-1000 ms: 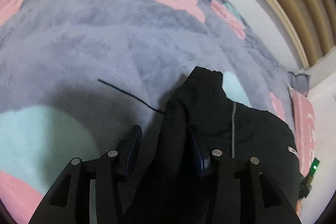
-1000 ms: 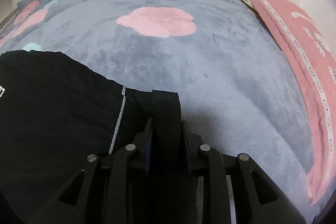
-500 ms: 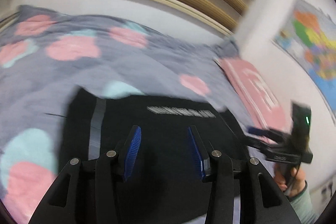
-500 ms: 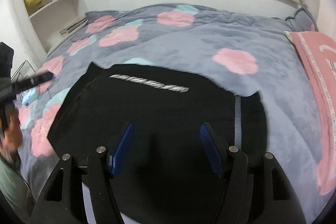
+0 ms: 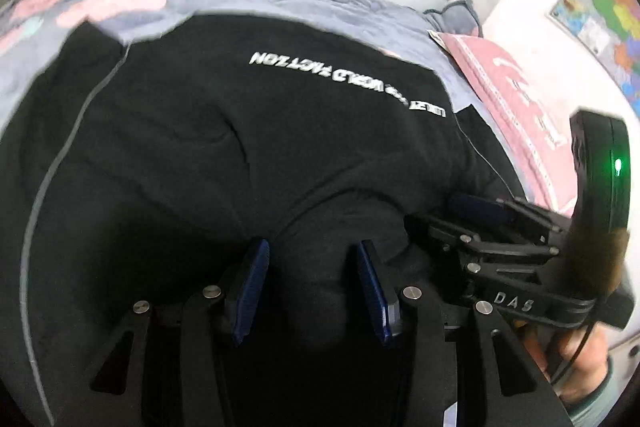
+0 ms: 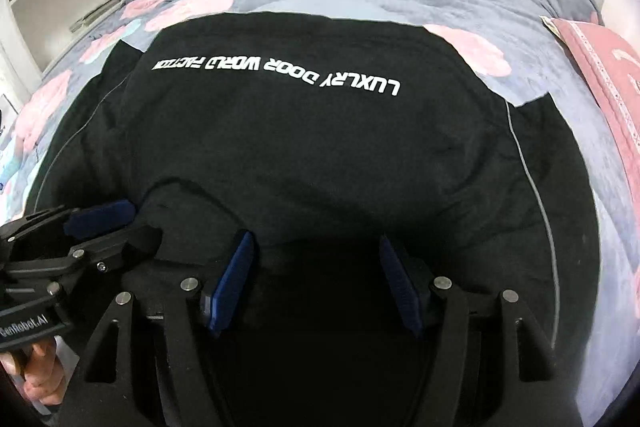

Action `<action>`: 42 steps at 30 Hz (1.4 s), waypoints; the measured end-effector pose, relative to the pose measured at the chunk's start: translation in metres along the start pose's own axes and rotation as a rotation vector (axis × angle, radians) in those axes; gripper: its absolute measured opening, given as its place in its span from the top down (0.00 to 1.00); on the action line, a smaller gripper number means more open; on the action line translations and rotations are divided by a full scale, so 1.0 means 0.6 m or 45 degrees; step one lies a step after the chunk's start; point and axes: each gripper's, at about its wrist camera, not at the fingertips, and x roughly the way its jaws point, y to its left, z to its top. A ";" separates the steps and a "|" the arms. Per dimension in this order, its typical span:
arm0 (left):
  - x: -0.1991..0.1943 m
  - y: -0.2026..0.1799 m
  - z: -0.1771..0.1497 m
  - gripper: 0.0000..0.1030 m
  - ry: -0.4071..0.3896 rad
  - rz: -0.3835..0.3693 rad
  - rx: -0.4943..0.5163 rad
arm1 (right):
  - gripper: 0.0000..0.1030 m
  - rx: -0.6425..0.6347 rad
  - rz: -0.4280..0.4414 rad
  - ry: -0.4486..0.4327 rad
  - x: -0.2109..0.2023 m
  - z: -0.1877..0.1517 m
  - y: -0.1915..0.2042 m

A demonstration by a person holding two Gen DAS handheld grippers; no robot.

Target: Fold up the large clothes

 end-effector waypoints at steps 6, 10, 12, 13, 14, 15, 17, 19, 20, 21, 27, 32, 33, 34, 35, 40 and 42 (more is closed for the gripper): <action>-0.061 -0.020 0.075 0.54 -0.154 0.019 -0.009 | 0.33 0.025 -0.031 -0.141 -0.056 0.074 -0.026; 0.030 0.035 0.125 0.55 0.034 0.062 -0.210 | 0.33 0.091 -0.101 0.010 0.029 0.115 -0.059; 0.065 0.050 0.124 0.55 0.093 0.077 -0.231 | 0.29 0.140 -0.051 0.100 0.083 0.111 -0.078; 0.071 0.052 0.125 0.55 0.095 0.085 -0.225 | 0.28 0.159 -0.039 0.095 0.093 0.108 -0.085; 0.072 0.054 0.124 0.55 0.095 0.096 -0.222 | 0.27 0.168 -0.034 0.078 0.095 0.105 -0.090; 0.071 0.051 0.125 0.55 0.094 0.105 -0.216 | 0.27 0.166 -0.037 0.064 0.093 0.102 -0.089; 0.065 0.041 0.123 0.55 0.081 0.121 -0.189 | 0.26 0.153 -0.049 0.045 0.086 0.099 -0.086; 0.038 0.030 0.112 0.55 0.049 0.115 -0.164 | 0.26 0.162 -0.025 0.013 0.066 0.083 -0.085; 0.031 0.027 0.109 0.55 0.041 0.106 -0.161 | 0.26 0.170 -0.012 -0.001 0.051 0.077 -0.078; 0.016 0.022 0.100 0.55 0.033 0.087 -0.157 | 0.26 0.179 -0.009 -0.015 0.030 0.066 -0.077; -0.114 -0.006 0.016 0.54 -0.066 0.040 -0.095 | 0.26 0.119 0.050 -0.077 -0.103 -0.006 -0.029; -0.150 -0.010 -0.061 0.54 -0.049 0.048 -0.104 | 0.26 0.093 -0.007 -0.053 -0.139 -0.071 0.010; -0.142 -0.009 -0.074 0.54 -0.021 0.079 -0.097 | 0.26 0.090 -0.024 -0.028 -0.131 -0.085 0.017; -0.122 -0.002 -0.087 0.54 0.035 0.092 -0.108 | 0.26 0.085 -0.029 0.009 -0.115 -0.098 0.020; -0.102 0.010 -0.093 0.53 0.078 0.069 -0.148 | 0.26 0.087 -0.014 0.043 -0.097 -0.108 0.021; -0.070 0.077 -0.105 0.54 0.122 -0.105 -0.360 | 0.25 0.138 0.033 0.064 -0.048 -0.134 0.003; -0.075 0.065 -0.108 0.53 0.105 -0.059 -0.321 | 0.24 0.132 -0.011 0.054 -0.051 -0.136 0.011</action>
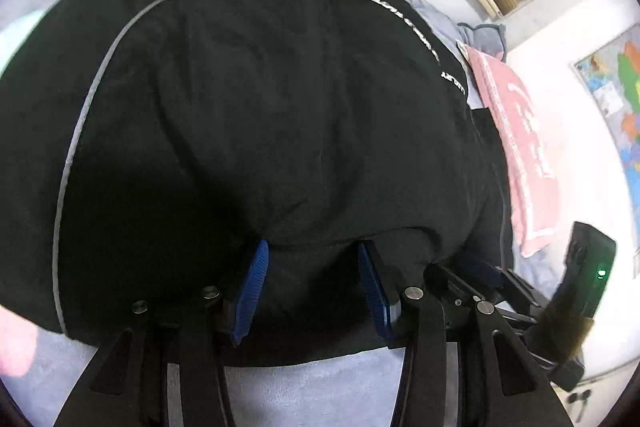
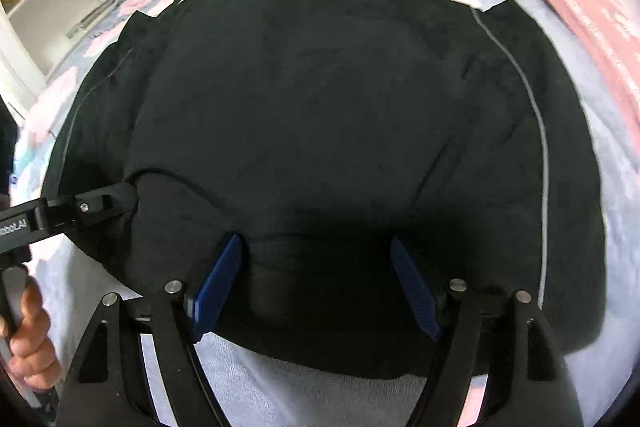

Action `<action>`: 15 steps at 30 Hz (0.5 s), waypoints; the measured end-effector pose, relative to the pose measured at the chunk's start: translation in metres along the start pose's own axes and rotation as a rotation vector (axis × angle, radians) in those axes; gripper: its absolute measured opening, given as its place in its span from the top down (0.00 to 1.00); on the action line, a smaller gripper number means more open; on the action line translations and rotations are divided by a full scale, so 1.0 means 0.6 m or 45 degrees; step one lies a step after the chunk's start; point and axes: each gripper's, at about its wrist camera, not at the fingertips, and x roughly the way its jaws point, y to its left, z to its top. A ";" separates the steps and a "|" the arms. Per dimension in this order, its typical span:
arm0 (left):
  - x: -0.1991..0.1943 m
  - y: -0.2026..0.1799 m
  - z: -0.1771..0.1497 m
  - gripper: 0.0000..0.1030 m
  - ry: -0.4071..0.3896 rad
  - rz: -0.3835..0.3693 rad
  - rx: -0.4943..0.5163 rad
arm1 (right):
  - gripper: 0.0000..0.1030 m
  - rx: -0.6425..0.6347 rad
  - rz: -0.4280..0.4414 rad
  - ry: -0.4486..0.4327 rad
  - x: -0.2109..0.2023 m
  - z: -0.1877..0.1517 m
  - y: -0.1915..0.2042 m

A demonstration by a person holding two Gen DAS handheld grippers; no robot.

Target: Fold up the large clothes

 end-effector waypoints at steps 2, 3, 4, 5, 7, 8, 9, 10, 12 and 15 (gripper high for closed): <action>-0.002 -0.018 -0.013 0.53 -0.046 0.066 0.085 | 0.24 0.006 -0.028 -0.021 -0.002 -0.006 0.005; -0.006 -0.024 -0.021 0.53 -0.064 0.086 0.112 | 0.24 0.026 -0.028 -0.024 -0.005 -0.010 0.002; -0.012 -0.028 -0.030 0.53 -0.075 0.098 0.130 | 0.24 0.039 -0.025 -0.030 -0.011 -0.014 0.002; -0.021 -0.030 -0.041 0.53 -0.081 0.095 0.138 | 0.22 0.056 -0.020 -0.043 -0.021 -0.025 0.004; -0.033 -0.030 -0.058 0.52 -0.079 0.057 0.137 | 0.22 0.073 -0.010 -0.058 -0.035 -0.044 0.003; -0.040 -0.028 -0.068 0.52 -0.079 0.045 0.132 | 0.22 0.071 -0.016 -0.056 -0.039 -0.052 0.004; -0.046 -0.026 -0.074 0.52 -0.082 0.039 0.126 | 0.22 0.068 -0.028 -0.054 -0.045 -0.062 0.007; -0.052 -0.025 -0.079 0.52 -0.086 0.032 0.123 | 0.22 0.066 -0.034 -0.054 -0.051 -0.064 0.005; -0.066 -0.024 -0.093 0.52 -0.097 0.015 0.124 | 0.22 0.051 -0.049 -0.046 -0.065 -0.074 0.013; -0.081 -0.028 -0.108 0.52 -0.113 -0.006 0.127 | 0.21 0.027 -0.063 -0.051 -0.085 -0.087 0.023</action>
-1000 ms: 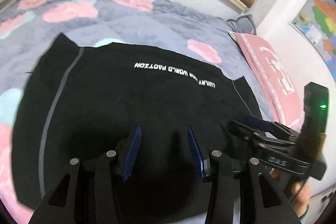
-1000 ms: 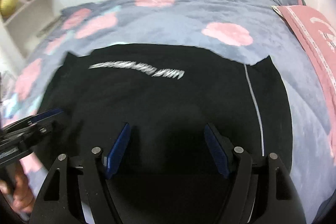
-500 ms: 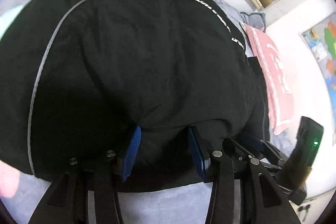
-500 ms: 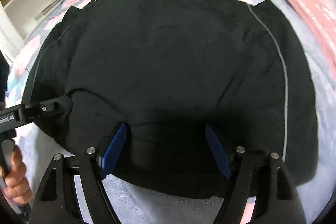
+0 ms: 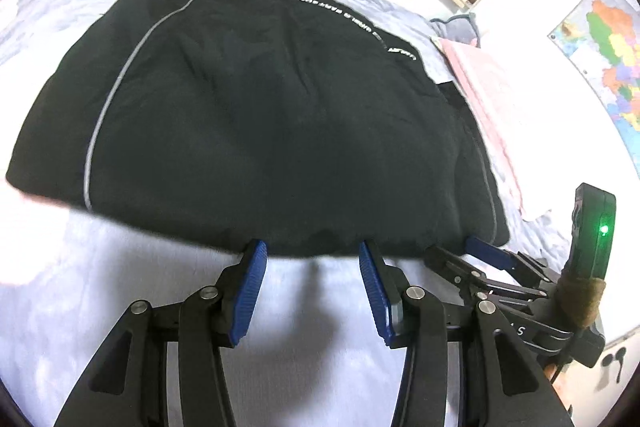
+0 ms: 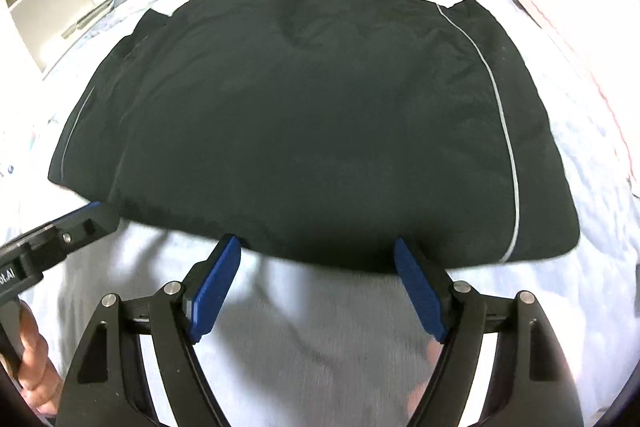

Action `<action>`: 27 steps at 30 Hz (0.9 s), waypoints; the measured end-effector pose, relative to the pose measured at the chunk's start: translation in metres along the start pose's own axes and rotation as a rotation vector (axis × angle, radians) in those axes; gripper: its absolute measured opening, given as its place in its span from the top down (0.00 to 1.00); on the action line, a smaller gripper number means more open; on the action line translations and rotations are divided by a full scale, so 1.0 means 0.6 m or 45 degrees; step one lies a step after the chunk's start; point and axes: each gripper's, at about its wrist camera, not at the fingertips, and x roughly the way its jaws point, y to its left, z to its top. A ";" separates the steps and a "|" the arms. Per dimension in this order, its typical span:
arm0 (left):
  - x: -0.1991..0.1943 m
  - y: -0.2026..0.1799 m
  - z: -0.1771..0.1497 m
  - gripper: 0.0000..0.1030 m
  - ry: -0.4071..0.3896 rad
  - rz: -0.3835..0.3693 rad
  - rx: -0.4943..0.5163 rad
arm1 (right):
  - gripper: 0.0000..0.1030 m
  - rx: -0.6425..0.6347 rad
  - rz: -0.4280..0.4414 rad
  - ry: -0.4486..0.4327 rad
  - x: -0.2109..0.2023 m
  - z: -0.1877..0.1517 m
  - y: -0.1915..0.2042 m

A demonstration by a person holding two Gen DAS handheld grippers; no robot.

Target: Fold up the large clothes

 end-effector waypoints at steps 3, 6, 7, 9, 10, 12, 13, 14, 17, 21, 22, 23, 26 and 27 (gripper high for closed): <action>-0.016 -0.009 -0.005 0.52 -0.027 0.006 0.020 | 0.21 0.011 -0.005 -0.014 -0.023 -0.014 0.000; -0.042 -0.023 -0.015 0.52 -0.056 0.000 0.047 | 0.21 0.016 -0.007 -0.032 -0.041 -0.023 -0.003; -0.053 -0.028 -0.019 0.52 -0.069 0.000 0.058 | 0.21 0.017 -0.012 -0.042 -0.049 -0.025 -0.002; -0.058 -0.041 -0.013 0.52 -0.085 0.003 0.072 | 0.21 0.021 -0.012 -0.054 -0.063 -0.030 -0.003; -0.066 -0.046 -0.018 0.52 -0.090 0.008 0.080 | 0.21 0.026 -0.009 -0.058 -0.069 -0.033 -0.003; -0.075 -0.054 -0.028 0.52 -0.091 0.013 0.094 | 0.21 0.036 -0.004 -0.068 -0.083 -0.040 -0.005; -0.081 -0.059 -0.034 0.51 -0.089 0.013 0.100 | 0.21 0.043 0.003 -0.075 -0.092 -0.044 -0.006; -0.086 -0.062 -0.040 0.51 -0.088 0.012 0.103 | 0.21 0.050 0.010 -0.081 -0.101 -0.049 -0.007; -0.102 -0.072 -0.059 0.51 -0.088 0.003 0.102 | 0.21 0.075 0.025 -0.096 -0.123 -0.067 -0.019; -0.127 -0.069 -0.075 0.48 -0.108 0.011 0.114 | 0.16 0.130 0.035 -0.122 -0.149 -0.084 -0.045; -0.133 -0.062 -0.072 0.46 -0.121 0.024 0.111 | 0.16 0.138 0.035 -0.129 -0.151 -0.083 -0.049; -0.138 -0.056 -0.069 0.44 -0.132 0.034 0.105 | 0.15 0.148 0.030 -0.140 -0.153 -0.081 -0.055; -0.148 -0.015 -0.042 0.41 -0.158 0.079 0.050 | 0.15 0.192 0.028 -0.170 -0.150 -0.064 -0.079; -0.148 -0.001 -0.029 0.40 -0.162 0.090 0.027 | 0.15 0.206 0.035 -0.174 -0.147 -0.056 -0.089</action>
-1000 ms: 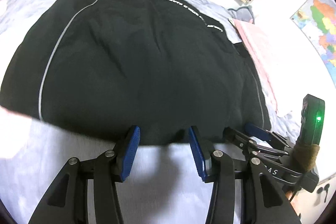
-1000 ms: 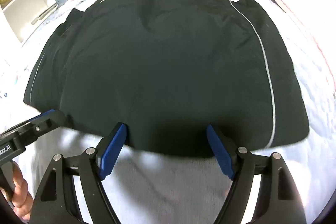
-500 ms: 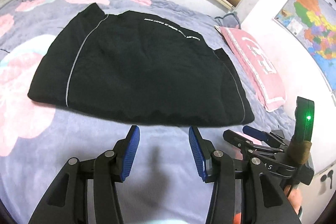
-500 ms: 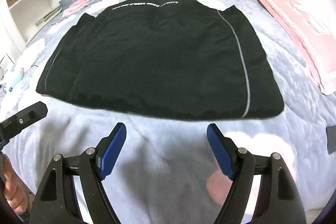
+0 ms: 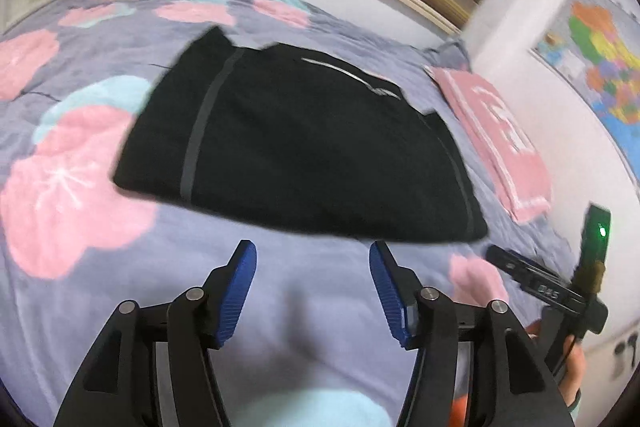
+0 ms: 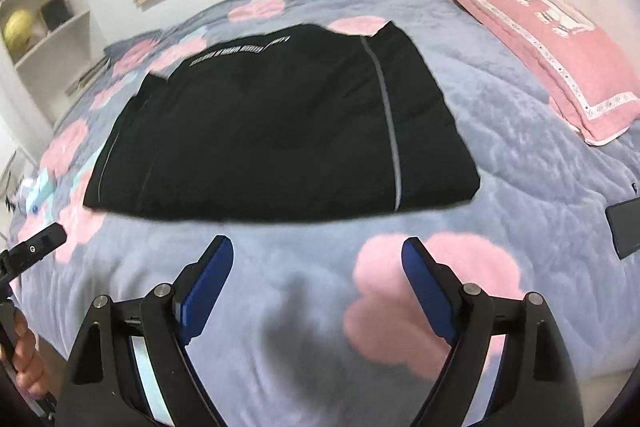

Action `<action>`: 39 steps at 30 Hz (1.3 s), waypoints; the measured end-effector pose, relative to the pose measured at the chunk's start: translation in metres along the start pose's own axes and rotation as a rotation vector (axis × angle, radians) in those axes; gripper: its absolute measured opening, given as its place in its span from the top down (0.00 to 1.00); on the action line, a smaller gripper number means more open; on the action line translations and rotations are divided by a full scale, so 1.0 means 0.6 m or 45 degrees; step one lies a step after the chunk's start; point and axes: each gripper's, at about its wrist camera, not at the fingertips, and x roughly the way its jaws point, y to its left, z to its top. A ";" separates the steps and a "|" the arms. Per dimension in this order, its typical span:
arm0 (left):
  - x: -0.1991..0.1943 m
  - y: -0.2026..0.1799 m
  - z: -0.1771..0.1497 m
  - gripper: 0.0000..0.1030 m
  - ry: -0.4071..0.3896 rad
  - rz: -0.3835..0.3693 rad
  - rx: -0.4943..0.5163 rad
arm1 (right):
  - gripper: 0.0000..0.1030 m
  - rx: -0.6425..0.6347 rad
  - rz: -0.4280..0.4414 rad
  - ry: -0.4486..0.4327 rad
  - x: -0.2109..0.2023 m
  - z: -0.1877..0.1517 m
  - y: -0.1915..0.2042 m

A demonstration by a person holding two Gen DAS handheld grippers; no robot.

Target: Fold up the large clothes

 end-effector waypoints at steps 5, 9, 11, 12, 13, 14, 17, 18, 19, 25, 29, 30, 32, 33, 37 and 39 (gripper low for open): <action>0.024 0.089 0.084 0.38 -0.032 0.095 -0.121 | 0.14 0.073 -0.013 -0.067 0.022 0.069 -0.055; 0.057 0.154 0.155 0.38 -0.071 0.159 -0.181 | 0.12 0.138 -0.034 -0.077 0.055 0.131 -0.110; 0.078 0.179 0.187 0.38 -0.075 0.160 -0.190 | 0.12 0.135 -0.051 -0.061 0.077 0.159 -0.131; 0.090 0.188 0.200 0.37 -0.073 0.160 -0.188 | 0.12 0.130 -0.057 -0.056 0.088 0.170 -0.139; 0.108 0.201 0.218 0.37 -0.061 0.147 -0.183 | 0.12 0.125 -0.062 -0.049 0.100 0.183 -0.148; 0.121 0.210 0.228 0.37 -0.047 0.137 -0.183 | 0.12 0.119 -0.062 -0.041 0.113 0.194 -0.158; 0.173 0.243 0.258 0.37 0.024 0.048 -0.229 | 0.12 0.129 -0.030 -0.006 0.149 0.218 -0.178; 0.190 0.251 0.264 0.37 0.052 0.024 -0.250 | 0.12 0.130 0.006 0.018 0.166 0.227 -0.185; 0.211 0.261 0.270 0.37 0.086 -0.005 -0.272 | 0.12 0.127 0.029 0.038 0.179 0.231 -0.189; 0.302 0.275 0.264 0.37 0.255 -0.209 -0.341 | 0.12 0.103 0.144 0.154 0.249 0.233 -0.205; 0.331 0.285 0.256 0.35 0.292 -0.302 -0.411 | 0.09 0.275 0.383 0.244 0.297 0.226 -0.245; 0.335 0.288 0.255 0.34 0.302 -0.320 -0.429 | 0.08 0.313 0.430 0.266 0.308 0.224 -0.255; 0.342 0.292 0.254 0.33 0.325 -0.351 -0.457 | 0.06 0.361 0.508 0.290 0.323 0.218 -0.268; 0.345 0.292 0.253 0.32 0.341 -0.362 -0.471 | 0.06 0.359 0.528 0.295 0.327 0.217 -0.271; 0.348 0.289 0.255 0.32 0.365 -0.371 -0.496 | 0.06 0.362 0.597 0.325 0.327 0.215 -0.279; 0.347 0.288 0.255 0.31 0.366 -0.376 -0.491 | 0.07 0.347 0.614 0.335 0.320 0.211 -0.281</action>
